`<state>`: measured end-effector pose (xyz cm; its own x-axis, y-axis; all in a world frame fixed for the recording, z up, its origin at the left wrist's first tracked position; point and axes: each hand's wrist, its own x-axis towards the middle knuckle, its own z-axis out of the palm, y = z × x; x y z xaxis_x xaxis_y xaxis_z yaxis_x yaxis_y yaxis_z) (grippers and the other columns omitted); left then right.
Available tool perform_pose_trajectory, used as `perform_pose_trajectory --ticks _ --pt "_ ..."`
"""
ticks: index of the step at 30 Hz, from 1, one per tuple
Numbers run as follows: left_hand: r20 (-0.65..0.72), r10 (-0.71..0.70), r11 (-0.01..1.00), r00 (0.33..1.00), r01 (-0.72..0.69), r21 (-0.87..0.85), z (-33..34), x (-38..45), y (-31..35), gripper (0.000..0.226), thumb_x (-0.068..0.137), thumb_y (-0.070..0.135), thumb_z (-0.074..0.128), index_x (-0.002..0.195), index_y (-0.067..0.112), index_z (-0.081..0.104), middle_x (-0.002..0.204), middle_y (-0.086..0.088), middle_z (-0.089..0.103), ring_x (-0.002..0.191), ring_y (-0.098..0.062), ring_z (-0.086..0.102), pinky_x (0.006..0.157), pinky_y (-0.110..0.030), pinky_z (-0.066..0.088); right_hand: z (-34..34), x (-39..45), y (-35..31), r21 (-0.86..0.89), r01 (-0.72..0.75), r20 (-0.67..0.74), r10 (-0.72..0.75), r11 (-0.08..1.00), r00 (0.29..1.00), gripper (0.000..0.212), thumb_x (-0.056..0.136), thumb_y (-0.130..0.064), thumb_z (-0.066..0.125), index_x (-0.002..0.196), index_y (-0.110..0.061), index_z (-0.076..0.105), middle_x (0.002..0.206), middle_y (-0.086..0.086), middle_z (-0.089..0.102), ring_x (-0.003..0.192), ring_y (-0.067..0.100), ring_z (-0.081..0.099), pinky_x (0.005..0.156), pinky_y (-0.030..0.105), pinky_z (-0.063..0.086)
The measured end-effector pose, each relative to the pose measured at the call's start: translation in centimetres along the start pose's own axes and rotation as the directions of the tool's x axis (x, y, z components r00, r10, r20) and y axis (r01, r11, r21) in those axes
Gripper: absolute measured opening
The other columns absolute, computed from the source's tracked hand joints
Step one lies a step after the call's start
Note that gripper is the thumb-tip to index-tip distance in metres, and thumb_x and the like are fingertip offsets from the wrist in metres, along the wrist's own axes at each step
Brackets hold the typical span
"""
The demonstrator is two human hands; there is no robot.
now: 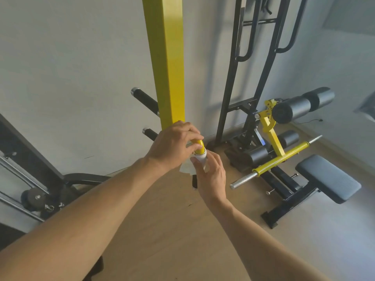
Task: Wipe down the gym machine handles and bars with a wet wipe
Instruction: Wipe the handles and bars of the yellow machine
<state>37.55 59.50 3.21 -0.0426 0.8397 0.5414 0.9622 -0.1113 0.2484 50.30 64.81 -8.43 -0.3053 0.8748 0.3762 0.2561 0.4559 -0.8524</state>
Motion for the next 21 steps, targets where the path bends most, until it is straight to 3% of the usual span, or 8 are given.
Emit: perform_pose_trajectory --ticks 3,5,10,12,14,17,19,21 --pt "-0.052 -0.022 1.0 0.998 0.021 -0.022 0.4 -0.2 0.0 0.029 0.083 0.029 0.079 0.109 0.016 0.078 0.109 -0.001 0.074 0.104 -0.019 0.066 0.086 -0.039 0.057 0.1 -1.1 1.5 -0.053 -0.081 0.096 0.086 0.995 0.992 0.018 0.094 -0.033 0.064 0.104 -0.018 0.066 0.095 -0.009 0.062 0.085 0.012 0.055 0.072 0.025 0.04" --pt "-0.066 -0.041 0.999 0.997 0.039 -0.027 0.7 -0.4 -0.2 0.03 0.082 0.028 0.08 0.108 0.015 0.078 0.111 -0.002 0.075 0.105 -0.019 0.067 0.089 -0.04 0.057 -0.1 -1.3 1.6 -0.04 -0.106 0.122 0.11 0.994 0.986 0.018 0.095 -0.035 0.063 0.102 -0.019 0.066 0.09 -0.008 0.065 0.08 0.015 0.057 0.069 0.03 0.045" --pt "-0.085 -0.049 0.998 0.995 0.047 -0.03 1.2 -0.8 -0.4 0.031 0.082 0.029 0.08 0.109 0.014 0.078 0.115 -0.002 0.075 0.114 -0.02 0.066 0.098 -0.042 0.053 -0.4 0.1 -0.2 0.09 -0.056 0.022 0.054 0.994 0.998 0.026 0.089 -0.048 0.062 0.108 -0.033 0.07 0.082 -0.012 0.072 0.076 0.008 0.063 0.064 0.015 0.047" --pt "-0.111 -0.06 0.997 0.992 0.055 -0.048 1.7 -1.2 -0.2 0.03 0.083 0.027 0.08 0.11 0.014 0.077 0.117 -0.001 0.074 0.119 -0.02 0.063 0.1 -0.041 0.052 -0.5 -0.5 0.9 0.007 -0.076 0.082 0.075 0.997 0.994 0.021 0.089 -0.044 0.065 0.106 -0.033 0.069 0.076 -0.01 0.069 0.069 0.011 0.06 0.062 0.021 0.047" --pt "-0.126 -0.07 0.996 0.99 0.063 -0.062 2.2 -1.5 0.1 0.033 0.082 0.025 0.081 0.113 0.013 0.076 0.121 -0.001 0.072 0.123 -0.019 0.061 0.099 -0.039 0.052 -0.5 -1.5 2.2 -0.083 -0.176 0.163 0.187 0.981 0.969 0.018 0.09 -0.042 0.067 0.103 -0.031 0.069 0.071 -0.008 0.065 0.067 0.016 0.055 0.057 0.024 0.043" --pt "-0.152 -0.071 0.995 0.986 0.058 -0.084 2.6 -1.7 0.3 0.036 0.079 0.022 0.084 0.113 0.012 0.076 0.121 -0.002 0.072 0.124 -0.02 0.06 0.098 -0.038 0.053 -0.7 -1.8 2.4 -0.028 -0.188 0.134 0.19 0.982 0.973 0.022 0.09 -0.043 0.066 0.111 -0.037 0.07 0.072 -0.01 0.069 0.064 0.013 0.06 0.054 0.021 0.042" --pt "-0.159 -0.081 0.993 0.984 0.066 -0.1 2.7 -1.8 0.4 0.037 0.078 0.021 0.084 0.113 0.012 0.076 0.121 -0.002 0.072 0.124 -0.02 0.06 0.098 -0.039 0.053 -0.7 -1.1 1.2 0.073 -0.132 0.049 0.129 0.988 0.99 0.029 0.089 -0.044 0.066 0.117 -0.042 0.069 0.078 -0.012 0.072 0.069 0.009 0.066 0.06 0.018 0.049" --pt "-0.157 -0.098 0.991 0.983 0.082 -0.106 2.7 -1.8 0.4 0.038 0.078 0.021 0.085 0.113 0.011 0.076 0.122 -0.003 0.071 0.125 -0.02 0.06 0.1 -0.041 0.053 -0.7 -0.4 0.6 0.079 -0.071 -0.056 0.075 0.994 0.996 0.028 0.086 -0.039 0.073 0.113 -0.038 0.073 0.096 -0.017 0.073 0.09 0.005 0.065 0.077 0.017 0.049"
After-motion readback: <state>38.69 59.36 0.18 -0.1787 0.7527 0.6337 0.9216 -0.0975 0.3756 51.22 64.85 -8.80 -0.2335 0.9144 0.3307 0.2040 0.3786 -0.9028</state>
